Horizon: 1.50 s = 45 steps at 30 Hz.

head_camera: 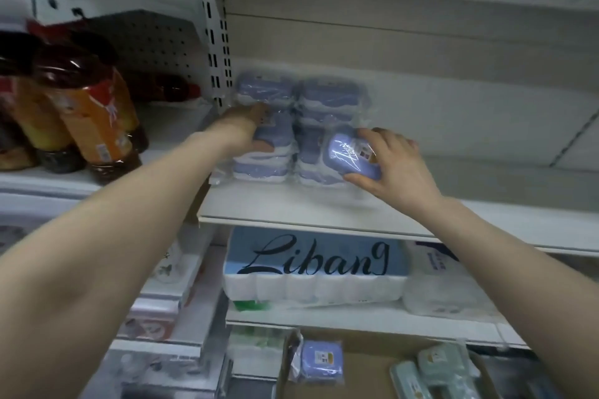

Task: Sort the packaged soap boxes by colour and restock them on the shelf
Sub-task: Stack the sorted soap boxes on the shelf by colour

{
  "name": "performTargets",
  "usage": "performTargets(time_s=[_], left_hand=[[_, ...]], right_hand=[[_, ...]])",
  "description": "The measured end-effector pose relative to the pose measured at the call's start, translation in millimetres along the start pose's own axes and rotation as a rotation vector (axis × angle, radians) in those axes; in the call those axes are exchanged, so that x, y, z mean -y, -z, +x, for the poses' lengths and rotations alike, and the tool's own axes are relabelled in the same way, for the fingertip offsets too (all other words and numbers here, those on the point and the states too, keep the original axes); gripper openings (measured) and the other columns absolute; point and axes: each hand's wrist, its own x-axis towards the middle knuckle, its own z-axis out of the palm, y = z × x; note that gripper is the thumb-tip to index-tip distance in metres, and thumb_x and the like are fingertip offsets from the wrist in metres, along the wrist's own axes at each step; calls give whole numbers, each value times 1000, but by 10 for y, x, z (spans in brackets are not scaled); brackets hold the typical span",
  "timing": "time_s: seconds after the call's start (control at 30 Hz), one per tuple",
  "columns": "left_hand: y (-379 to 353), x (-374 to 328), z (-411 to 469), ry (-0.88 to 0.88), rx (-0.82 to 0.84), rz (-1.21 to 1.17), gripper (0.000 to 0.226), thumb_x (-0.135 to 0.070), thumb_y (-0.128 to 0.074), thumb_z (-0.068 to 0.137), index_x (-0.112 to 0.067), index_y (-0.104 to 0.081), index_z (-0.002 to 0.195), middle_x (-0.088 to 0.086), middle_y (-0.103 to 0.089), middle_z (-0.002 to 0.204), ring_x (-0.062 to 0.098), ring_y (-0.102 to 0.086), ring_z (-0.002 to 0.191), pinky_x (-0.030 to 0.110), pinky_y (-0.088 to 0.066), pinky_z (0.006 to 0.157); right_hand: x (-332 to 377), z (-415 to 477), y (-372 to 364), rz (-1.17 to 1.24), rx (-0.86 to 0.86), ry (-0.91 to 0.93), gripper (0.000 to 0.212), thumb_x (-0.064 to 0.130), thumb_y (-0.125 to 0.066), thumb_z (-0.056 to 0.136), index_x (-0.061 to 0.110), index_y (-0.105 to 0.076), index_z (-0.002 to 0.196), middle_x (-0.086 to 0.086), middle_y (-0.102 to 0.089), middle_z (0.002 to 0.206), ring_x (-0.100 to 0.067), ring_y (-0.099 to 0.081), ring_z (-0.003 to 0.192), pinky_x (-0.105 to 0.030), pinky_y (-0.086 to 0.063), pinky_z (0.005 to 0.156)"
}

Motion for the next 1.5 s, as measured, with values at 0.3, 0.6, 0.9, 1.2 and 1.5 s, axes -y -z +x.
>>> performTargets(time_s=[0.3,0.6,0.9,1.2,1.5], left_hand=[[-310,137,-43,-59,-205,221,57,-41,-63,86,-25,-48,138,10,-46,140,36,-42,126,45,-35,103],[-508,200,-109,-128,-274,320,95,-59,-76,62,-16,-41,139,15,-42,141,38,-38,130,54,-34,106],[-501,267,130,-164,-249,361,103,-48,-88,48,-14,-44,135,12,-48,130,36,-45,120,52,-39,99],[-460,209,114,-122,-234,431,103,-54,-83,56,-16,-38,140,14,-39,138,38,-34,130,60,-21,109],[-369,-164,-326,-109,-346,484,87,-47,-81,64,-7,-48,134,20,-52,132,40,-44,127,56,-29,111]], right_hand=[[137,730,-234,-19,29,37,65,53,-66,83,26,-48,139,-6,-56,128,-34,-54,114,-42,-37,94],[268,762,-664,17,62,-42,58,51,-32,92,22,-55,138,-17,-42,149,-46,-42,132,-56,-43,96],[53,720,-797,-29,66,84,80,66,-48,82,16,-42,144,-19,-45,140,-43,-38,131,-52,-38,106],[49,755,-803,-124,62,99,80,70,-41,83,17,-40,142,-17,-47,137,-40,-42,126,-51,-43,94],[27,604,-480,-157,67,163,71,51,-64,83,22,-41,143,-12,-48,138,-37,-42,129,-51,-36,101]])
